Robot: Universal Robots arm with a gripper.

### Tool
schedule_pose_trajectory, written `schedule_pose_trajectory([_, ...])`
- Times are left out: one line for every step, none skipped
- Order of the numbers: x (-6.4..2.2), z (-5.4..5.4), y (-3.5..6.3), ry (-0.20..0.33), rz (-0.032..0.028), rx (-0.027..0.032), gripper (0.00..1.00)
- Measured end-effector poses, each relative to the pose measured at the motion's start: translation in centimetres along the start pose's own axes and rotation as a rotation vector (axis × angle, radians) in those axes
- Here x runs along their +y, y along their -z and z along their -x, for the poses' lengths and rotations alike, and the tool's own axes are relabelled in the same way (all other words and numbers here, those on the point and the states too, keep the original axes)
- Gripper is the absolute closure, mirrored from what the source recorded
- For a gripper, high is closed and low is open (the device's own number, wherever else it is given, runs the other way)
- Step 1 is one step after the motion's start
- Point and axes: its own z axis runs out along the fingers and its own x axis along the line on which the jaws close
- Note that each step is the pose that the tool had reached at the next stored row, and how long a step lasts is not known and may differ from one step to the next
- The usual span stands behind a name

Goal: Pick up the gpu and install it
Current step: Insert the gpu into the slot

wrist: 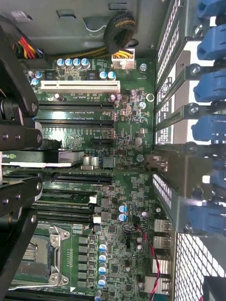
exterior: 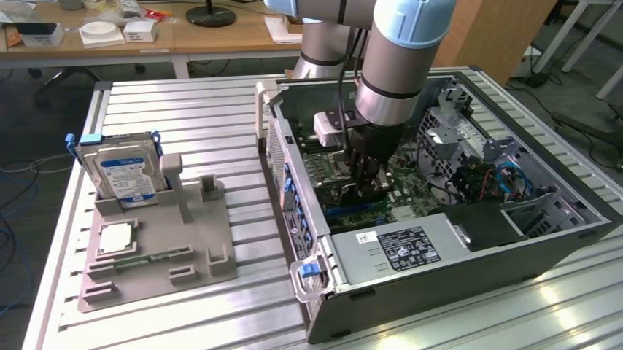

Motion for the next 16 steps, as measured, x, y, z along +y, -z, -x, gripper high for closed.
schedule_pose_trajectory([0.0, 0.0, 0.0, -0.001, 0.0, 0.0, 0.73])
schedule_pose_trajectory([-0.01, 0.0, 0.0, -0.002, -0.0001, 0.0, 0.73])
schedule_pose_trajectory([0.0, 0.0, 0.0, -0.003, -0.0001, 0.0, 0.73])
schedule_pose_trajectory([0.0, 0.0, 0.0, -0.003, 0.0, 0.0001, 0.73])
schedule_pose_trajectory([0.0, 0.0, 0.0, -0.003, 0.0, 0.0001, 0.73])
schedule_pose_trajectory([0.01, 0.0, 0.0, -0.003, -0.0001, 0.0001, 0.73])
schedule_pose_trajectory([0.01, 0.0, 0.0, -0.003, 0.0, 0.0001, 0.73])
schedule_pose_trajectory([0.02, 0.0, -0.02, -0.004, -0.0001, 0.0001, 0.73])
schedule_pose_trajectory([0.02, 0.0, -0.06, -0.004, -0.0002, -0.0002, 0.73])
schedule_pose_trajectory([0.03, 0.0, -0.12, -0.004, -0.0002, -0.0002, 0.73])
schedule_pose_trajectory([0.03, 0.0, -0.16, -0.004, -0.0001, 0.0, 0.73])
schedule_pose_trajectory([0.04, 0.0, -0.2, -0.003, 0.0, 0.0001, 0.73])
schedule_pose_trajectory([0.05, -0.01, -0.23, -0.003, 0.0, 0.0002, 0.73])
schedule_pose_trajectory([0.07, -0.01, -0.24, -0.004, 0.0, 0.0002, 0.73])
schedule_pose_trajectory([0.08, 0.0, -0.24, -0.004, 0.0, 0.0003, 0.73])
schedule_pose_trajectory([0.08, 0.0, -0.25, -0.003, 0.0, 0.0002, 0.73])
